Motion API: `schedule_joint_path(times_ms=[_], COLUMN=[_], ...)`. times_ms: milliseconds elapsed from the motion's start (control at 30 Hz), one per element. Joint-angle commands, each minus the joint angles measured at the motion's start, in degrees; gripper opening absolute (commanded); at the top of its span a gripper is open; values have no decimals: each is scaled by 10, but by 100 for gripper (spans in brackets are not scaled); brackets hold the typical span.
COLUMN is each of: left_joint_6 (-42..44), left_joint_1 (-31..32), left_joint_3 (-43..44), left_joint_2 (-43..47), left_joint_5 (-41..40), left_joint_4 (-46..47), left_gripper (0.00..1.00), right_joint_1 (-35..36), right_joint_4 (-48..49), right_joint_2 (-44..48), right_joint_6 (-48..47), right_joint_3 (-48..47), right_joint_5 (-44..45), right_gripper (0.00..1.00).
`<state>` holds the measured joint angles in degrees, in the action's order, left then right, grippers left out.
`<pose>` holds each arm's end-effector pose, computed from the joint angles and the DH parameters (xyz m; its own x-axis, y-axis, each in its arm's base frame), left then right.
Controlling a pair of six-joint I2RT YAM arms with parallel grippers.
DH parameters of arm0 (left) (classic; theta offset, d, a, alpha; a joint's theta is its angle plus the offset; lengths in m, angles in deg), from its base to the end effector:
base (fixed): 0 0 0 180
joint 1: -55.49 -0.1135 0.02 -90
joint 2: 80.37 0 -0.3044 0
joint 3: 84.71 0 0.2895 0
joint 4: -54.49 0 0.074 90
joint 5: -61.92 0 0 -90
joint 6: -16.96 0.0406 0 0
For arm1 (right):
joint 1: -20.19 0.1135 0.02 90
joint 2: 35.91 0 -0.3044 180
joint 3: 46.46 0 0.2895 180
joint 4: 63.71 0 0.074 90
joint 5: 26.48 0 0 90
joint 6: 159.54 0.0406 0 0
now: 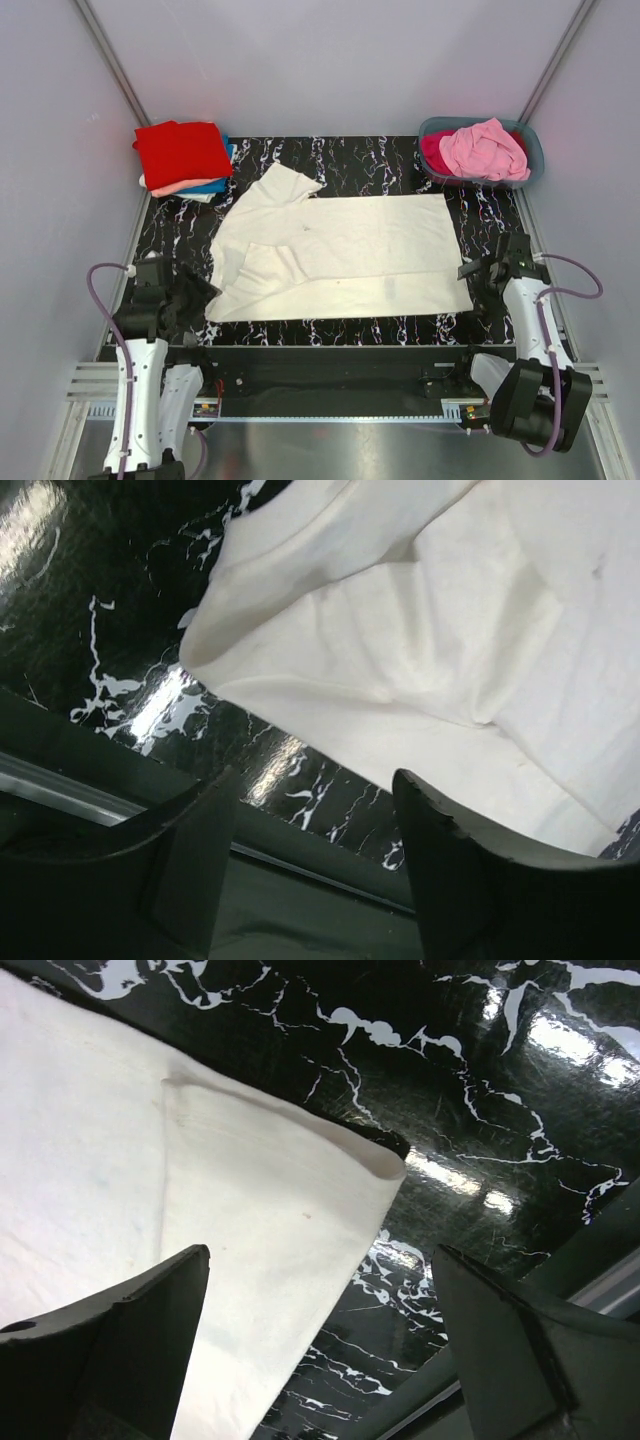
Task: Fold and stack the t-shirts
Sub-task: Fold the tshirt
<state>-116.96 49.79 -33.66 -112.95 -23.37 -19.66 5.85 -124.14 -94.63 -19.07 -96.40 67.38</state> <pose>0.1024 0.0069 0.2746 -0.5553 -0.7502 -0.3591 -0.6082 0.6607 -0.4399 0.1821 -0.0494 0.2224 -0.3680 0.8884 -0.2745 0.8706 0.4329 0.2337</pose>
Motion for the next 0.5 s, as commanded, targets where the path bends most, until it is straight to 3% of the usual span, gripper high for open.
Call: schedule_joint_path(times_ms=[0, 67, 233, 433, 467], left_joint_6=[43, 77, 145, 188, 200], left_joint_1=[-1, -1, 1, 23, 33], left_joint_3=[74, 101, 200, 406, 472], left_joint_2=[-20, -51, -229, -479, -545], left_joint_5=[26, 60, 75, 87, 92], left_joint_4=[34, 77, 195, 266, 269], left_gripper=[71, 72, 71, 70, 70], right_joint_1=[-4, -4, -4, 11, 16], right_joint_4=[8, 33, 116, 205, 216], right_joint_2=[33, 44, 84, 131, 144], right_joint_6=[2, -15, -62, -71, -60], right_joint_3=[-18, -31, -39, -12, -4], right_joint_5=[-32, -85, -163, -280, -284], right_gripper=[100, 100, 100, 100, 100])
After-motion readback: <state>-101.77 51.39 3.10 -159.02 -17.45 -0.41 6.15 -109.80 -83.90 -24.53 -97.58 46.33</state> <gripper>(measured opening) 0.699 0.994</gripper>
